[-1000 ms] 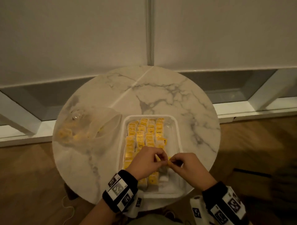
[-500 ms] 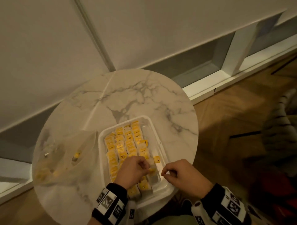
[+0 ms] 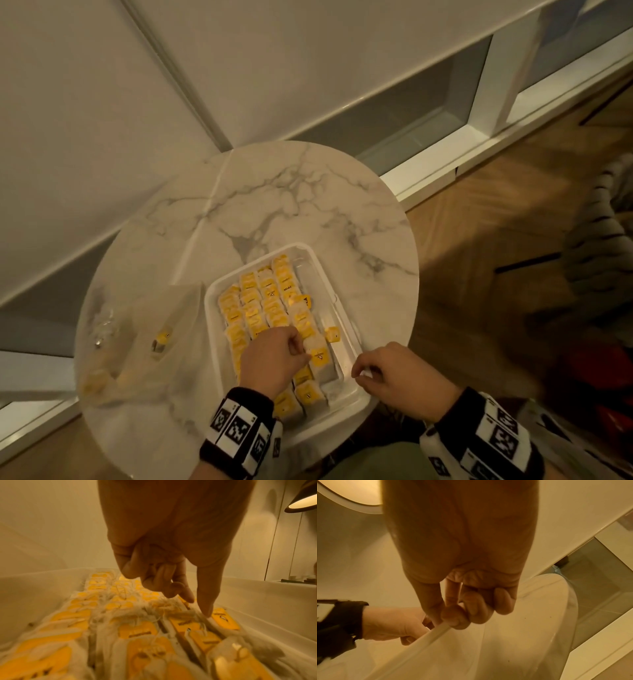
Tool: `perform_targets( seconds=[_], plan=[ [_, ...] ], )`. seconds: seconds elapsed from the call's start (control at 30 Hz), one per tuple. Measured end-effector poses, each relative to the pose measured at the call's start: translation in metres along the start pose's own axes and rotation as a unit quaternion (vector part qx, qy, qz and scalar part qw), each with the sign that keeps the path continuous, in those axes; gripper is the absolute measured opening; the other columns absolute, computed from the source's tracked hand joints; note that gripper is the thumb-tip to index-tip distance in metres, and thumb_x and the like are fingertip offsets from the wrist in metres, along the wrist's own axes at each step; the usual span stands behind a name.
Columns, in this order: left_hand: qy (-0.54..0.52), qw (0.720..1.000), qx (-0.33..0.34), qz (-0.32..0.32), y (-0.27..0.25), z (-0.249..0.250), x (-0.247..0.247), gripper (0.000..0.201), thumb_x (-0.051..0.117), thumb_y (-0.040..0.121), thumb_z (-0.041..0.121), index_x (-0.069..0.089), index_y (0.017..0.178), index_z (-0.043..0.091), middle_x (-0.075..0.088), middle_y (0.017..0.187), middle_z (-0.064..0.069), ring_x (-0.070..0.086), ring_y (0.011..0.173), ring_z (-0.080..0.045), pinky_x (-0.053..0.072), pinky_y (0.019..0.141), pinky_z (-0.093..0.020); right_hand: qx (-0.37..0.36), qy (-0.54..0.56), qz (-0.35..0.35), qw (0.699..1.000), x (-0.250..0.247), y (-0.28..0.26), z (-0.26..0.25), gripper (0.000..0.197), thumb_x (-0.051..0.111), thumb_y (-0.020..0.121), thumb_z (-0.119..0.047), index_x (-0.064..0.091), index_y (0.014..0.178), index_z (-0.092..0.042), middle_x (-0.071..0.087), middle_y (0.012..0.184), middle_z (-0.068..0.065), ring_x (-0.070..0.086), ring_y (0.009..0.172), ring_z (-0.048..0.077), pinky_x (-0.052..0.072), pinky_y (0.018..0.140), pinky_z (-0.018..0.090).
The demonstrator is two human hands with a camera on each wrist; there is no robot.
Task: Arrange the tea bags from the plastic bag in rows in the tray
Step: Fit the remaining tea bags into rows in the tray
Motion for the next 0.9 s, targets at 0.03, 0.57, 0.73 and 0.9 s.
perform_targets(
  seconds=[0.03, 0.57, 0.73, 0.9],
  plan=[
    [0.004, 1.000, 0.003, 0.008, -0.001, 0.001, -0.003, 0.018, 0.074, 0.080, 0.039, 0.061, 0.076, 0.027, 0.057, 0.070, 0.011, 0.053, 0.068, -0.004, 0.035, 0.053, -0.024, -0.001, 0.002, -0.001, 1.000, 0.000, 0.000, 0.000, 0.021, 0.055, 0.096, -0.034, 0.070, 0.108, -0.027, 0.056, 0.072, -0.013, 0.049, 0.068, 0.003, 0.046, 0.073, 0.026],
    [0.090, 0.979, 0.115, -0.145, -0.012, 0.047, 0.040, 0.013, 0.068, 0.084, 0.031, 0.075, 0.095, 0.028, 0.072, 0.097, 0.010, 0.065, 0.091, -0.010, 0.038, 0.067, -0.021, -0.012, 0.037, 0.015, 0.999, 0.008, -0.002, 0.011, 0.019, 0.055, 0.096, -0.032, 0.072, 0.104, -0.031, 0.070, 0.085, -0.010, 0.060, 0.075, 0.008, 0.050, 0.072, 0.026],
    [0.074, 0.986, 0.085, -0.122, -0.007, 0.040, 0.037, 0.010, 0.067, 0.084, 0.031, 0.075, 0.089, 0.027, 0.073, 0.091, 0.010, 0.066, 0.085, -0.011, 0.041, 0.065, -0.022, -0.011, 0.056, 0.021, 0.998, 0.009, -0.001, 0.013, 0.017, 0.057, 0.095, -0.031, 0.073, 0.100, -0.031, 0.071, 0.084, -0.011, 0.061, 0.074, 0.007, 0.051, 0.073, 0.027],
    [0.084, 0.986, 0.092, -0.106, -0.008, 0.042, 0.036, 0.014, 0.065, 0.085, 0.034, 0.074, 0.093, 0.027, 0.073, 0.094, 0.008, 0.067, 0.089, -0.014, 0.041, 0.066, -0.025, -0.006, 0.061, 0.016, 0.998, 0.010, 0.000, 0.017, 0.016, 0.058, 0.094, -0.032, 0.073, 0.099, -0.031, 0.070, 0.081, -0.010, 0.062, 0.072, 0.008, 0.051, 0.073, 0.029]
  ],
)
Point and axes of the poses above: each hand's wrist, its own y-axis towards the middle knuckle, its own x-axis out of the palm, z = x × y, the point moved 9 cm from there along y, towards the middle knuckle
